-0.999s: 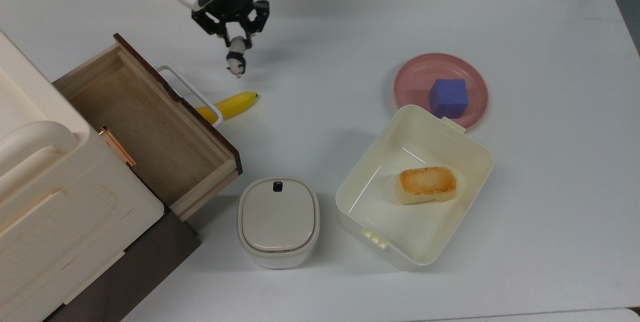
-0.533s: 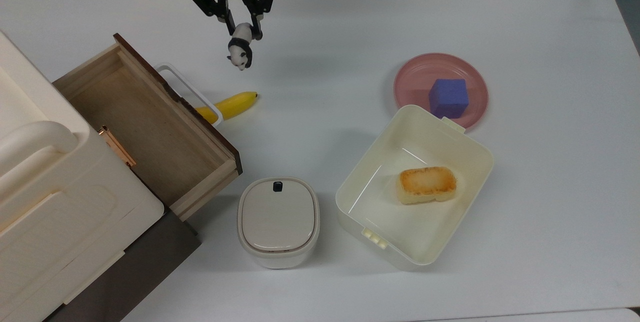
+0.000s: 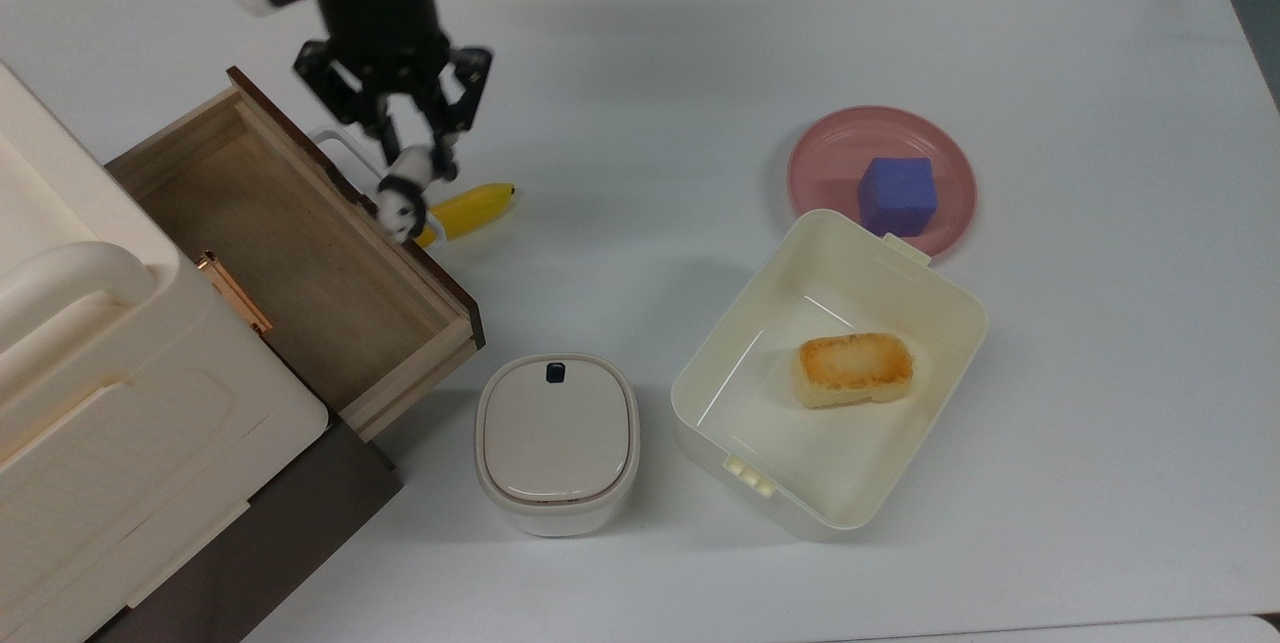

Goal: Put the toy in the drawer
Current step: 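Carry the held panda toy over the open drawer and lower it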

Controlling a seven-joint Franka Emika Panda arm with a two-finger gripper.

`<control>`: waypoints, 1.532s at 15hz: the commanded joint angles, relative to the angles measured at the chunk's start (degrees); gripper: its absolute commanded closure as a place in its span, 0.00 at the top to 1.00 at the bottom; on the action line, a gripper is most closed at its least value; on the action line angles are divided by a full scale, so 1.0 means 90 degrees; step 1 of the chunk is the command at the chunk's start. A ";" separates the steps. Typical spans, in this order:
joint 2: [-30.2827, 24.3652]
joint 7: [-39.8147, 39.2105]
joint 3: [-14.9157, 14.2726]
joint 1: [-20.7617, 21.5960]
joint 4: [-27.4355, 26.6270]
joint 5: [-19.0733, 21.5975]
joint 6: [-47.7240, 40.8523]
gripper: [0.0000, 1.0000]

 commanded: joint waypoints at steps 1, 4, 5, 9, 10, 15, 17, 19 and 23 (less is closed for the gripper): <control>0.0284 0.0294 -0.0083 -0.0146 0.0219 -0.0068 0.0389 0.10; 0.0421 0.0411 -0.0219 -0.0196 0.0219 -0.0039 0.0526 0.10; 0.0479 0.0460 -0.0278 -0.0196 0.0209 -0.0030 0.0633 0.10; 0.0753 0.0538 -0.0396 -0.0244 0.0209 0.0029 0.1112 0.10; 0.0830 0.0538 -0.0396 -0.0312 0.0209 0.0020 0.1171 0.10; 0.1074 0.0519 -0.0396 -0.0333 0.0209 -0.0019 0.1327 0.10; 0.1143 0.0519 -0.0396 -0.0333 0.0209 -0.0059 0.1337 0.10; 0.1280 0.0509 -0.0405 -0.0323 0.0209 -0.0078 0.1405 0.10; 0.1329 0.0519 -0.0405 -0.0323 0.0189 -0.0078 0.1542 0.20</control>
